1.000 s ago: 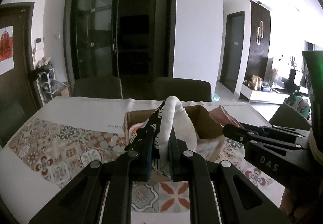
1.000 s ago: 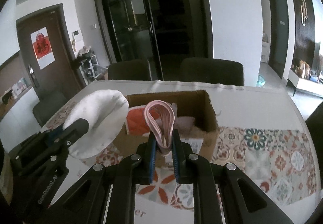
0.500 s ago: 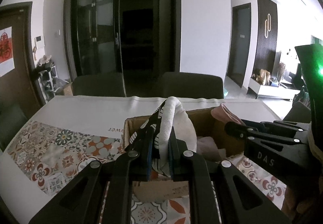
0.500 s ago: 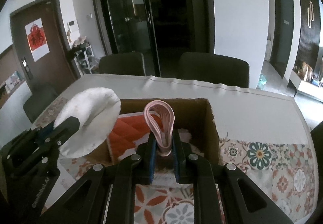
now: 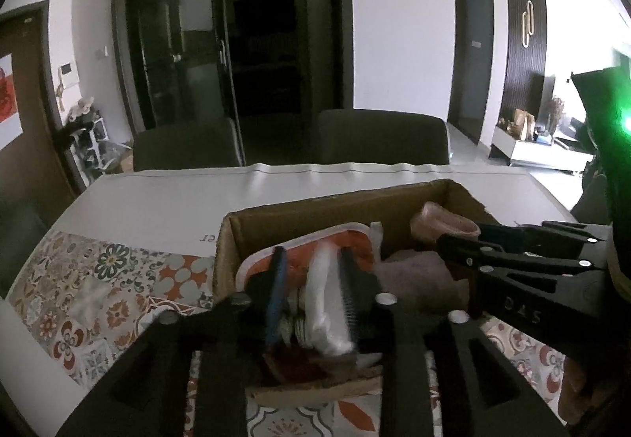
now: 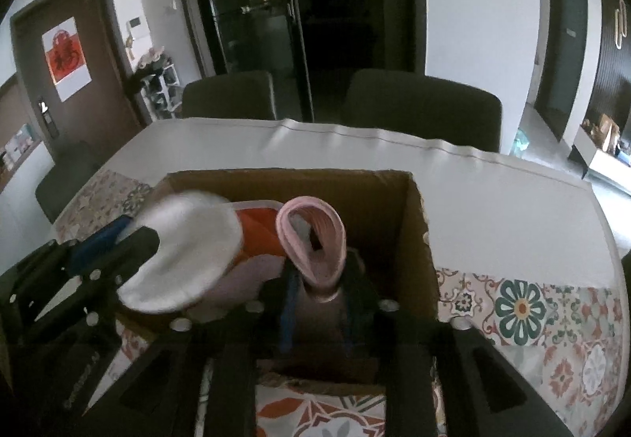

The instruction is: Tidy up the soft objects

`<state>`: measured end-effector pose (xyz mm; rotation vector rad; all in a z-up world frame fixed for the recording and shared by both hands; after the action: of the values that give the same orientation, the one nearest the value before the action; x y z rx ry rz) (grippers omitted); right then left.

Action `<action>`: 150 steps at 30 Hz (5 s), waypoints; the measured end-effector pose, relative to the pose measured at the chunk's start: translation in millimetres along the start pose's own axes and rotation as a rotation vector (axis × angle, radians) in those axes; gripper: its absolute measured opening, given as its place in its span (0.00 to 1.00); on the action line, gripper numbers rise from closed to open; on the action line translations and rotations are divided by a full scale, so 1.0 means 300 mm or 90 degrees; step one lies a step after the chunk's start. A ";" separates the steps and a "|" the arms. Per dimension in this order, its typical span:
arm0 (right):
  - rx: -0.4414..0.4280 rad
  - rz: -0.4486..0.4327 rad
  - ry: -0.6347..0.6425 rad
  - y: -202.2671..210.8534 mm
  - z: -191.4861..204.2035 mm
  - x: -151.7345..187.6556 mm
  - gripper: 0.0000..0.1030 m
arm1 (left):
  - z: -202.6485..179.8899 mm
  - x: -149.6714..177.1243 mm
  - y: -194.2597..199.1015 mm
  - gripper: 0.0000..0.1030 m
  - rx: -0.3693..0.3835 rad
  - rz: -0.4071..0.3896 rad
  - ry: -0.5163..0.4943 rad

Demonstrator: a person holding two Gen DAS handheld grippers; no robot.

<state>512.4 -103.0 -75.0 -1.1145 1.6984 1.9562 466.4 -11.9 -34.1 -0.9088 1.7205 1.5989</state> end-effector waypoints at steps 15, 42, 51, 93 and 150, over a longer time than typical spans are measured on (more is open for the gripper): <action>0.031 -0.026 -0.017 0.132 0.004 0.010 0.40 | 0.022 -0.014 0.153 0.38 -0.011 -0.034 0.020; 0.142 -0.092 -0.086 0.777 0.117 0.367 0.50 | -0.028 0.210 0.769 0.63 0.028 -0.090 0.019; 0.183 -0.106 -0.094 0.890 0.132 0.495 0.56 | -0.050 0.292 0.858 0.75 0.026 -0.097 0.015; 0.227 -0.178 -0.095 1.121 0.193 0.587 0.64 | -0.020 0.336 1.078 1.00 -0.015 -0.159 0.031; 0.215 -0.158 -0.101 1.103 0.193 0.601 0.64 | -0.030 0.353 1.047 1.00 -0.031 -0.150 0.030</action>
<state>150.3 -172.7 21.8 -0.9641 1.6391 1.4974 148.7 -18.3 61.2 -1.1354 1.5469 1.4784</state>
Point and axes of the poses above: each gripper's, at about its wrist camera, not at the fingertips, and y roughly against the way its jaws point, z to its left, x to its underside, the point moved 8 cm from there along -y, roughly the way its jaws point, and after that the axes turned 9 degrees about y, right-handed, at the moved point
